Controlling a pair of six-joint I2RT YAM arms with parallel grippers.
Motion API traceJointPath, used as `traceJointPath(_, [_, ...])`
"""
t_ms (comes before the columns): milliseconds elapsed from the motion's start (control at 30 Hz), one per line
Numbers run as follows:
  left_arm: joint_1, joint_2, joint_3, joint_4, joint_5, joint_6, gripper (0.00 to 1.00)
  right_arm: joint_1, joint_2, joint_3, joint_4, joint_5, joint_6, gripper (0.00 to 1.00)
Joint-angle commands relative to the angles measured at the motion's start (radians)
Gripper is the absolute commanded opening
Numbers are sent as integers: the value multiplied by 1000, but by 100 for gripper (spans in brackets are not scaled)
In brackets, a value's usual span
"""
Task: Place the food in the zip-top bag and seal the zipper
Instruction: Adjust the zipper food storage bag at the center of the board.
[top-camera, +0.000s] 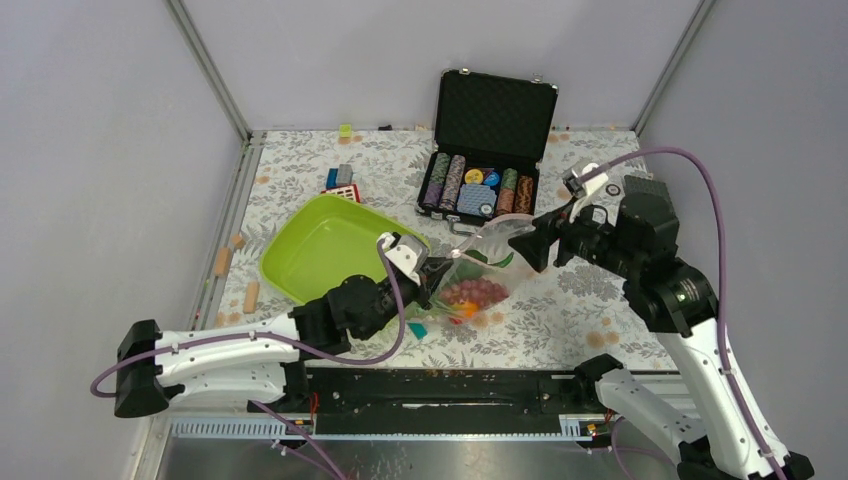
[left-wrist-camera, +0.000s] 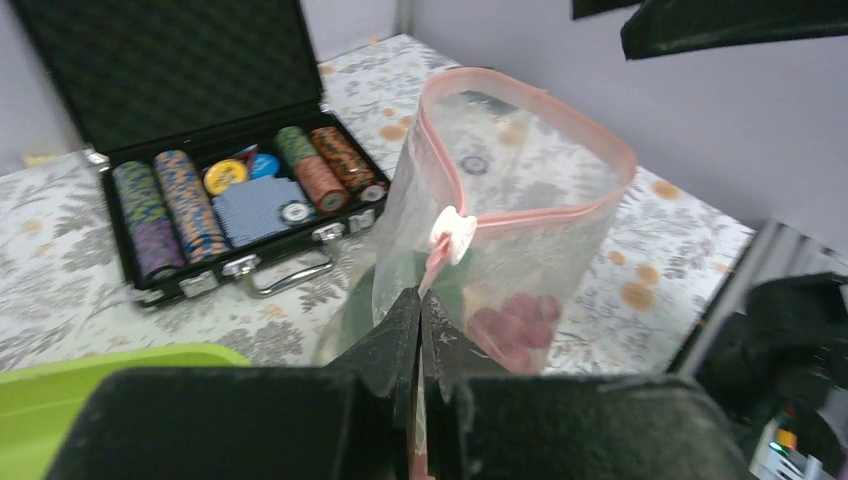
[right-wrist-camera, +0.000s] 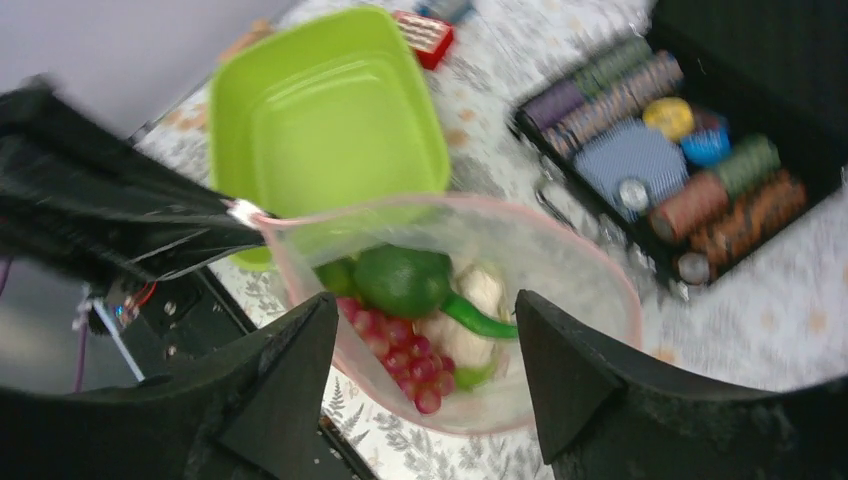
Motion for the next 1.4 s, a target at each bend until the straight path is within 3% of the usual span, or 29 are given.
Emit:
traceJointPath(0, [23, -51, -22, -4, 149, -42, 0, -2, -3, -12, 141, -382, -263, 74])
traceJointPath(67, [34, -60, -29, -10, 149, -49, 0, 1, 19, -5, 110, -538, -322, 76])
traceJointPath(133, [41, -75, -36, -11, 156, -52, 0, 21, 37, -6, 72, -576, -372, 75])
traceJointPath(333, [52, -95, -35, -40, 149, -64, 0, 200, 121, 4, -115, -413, -566, 72])
traceJointPath(533, [54, -96, -25, -42, 157, -65, 0, 261, 174, -3, -130, -254, -548, 58])
traceJointPath(567, [54, -94, -22, -45, 163, -62, 0, 260, 178, -7, -127, -246, -544, 52])
traceJointPath(700, [54, -88, -13, -49, 208, -56, 0, 261, 180, -15, -84, -186, -491, 7])
traceJointPath(733, [54, -88, -13, -51, 217, -55, 0, 260, 180, -13, -75, -181, -473, 0])
traceJointPath(833, [55, -84, -19, -39, 272, -40, 28, 262, 173, -15, -20, -203, -412, 0])
traceJointPath(967, [59, -63, -29, -13, 261, -30, 54, 267, 155, -38, 31, -224, -368, 0])
traceJointPath(1100, [86, -55, -46, 31, 291, -23, 60, 266, 131, -53, 39, -241, -361, 0])
traceJointPath(1367, [165, -76, -118, 170, 523, 68, 64, 267, 91, -40, 26, -218, -322, 0])
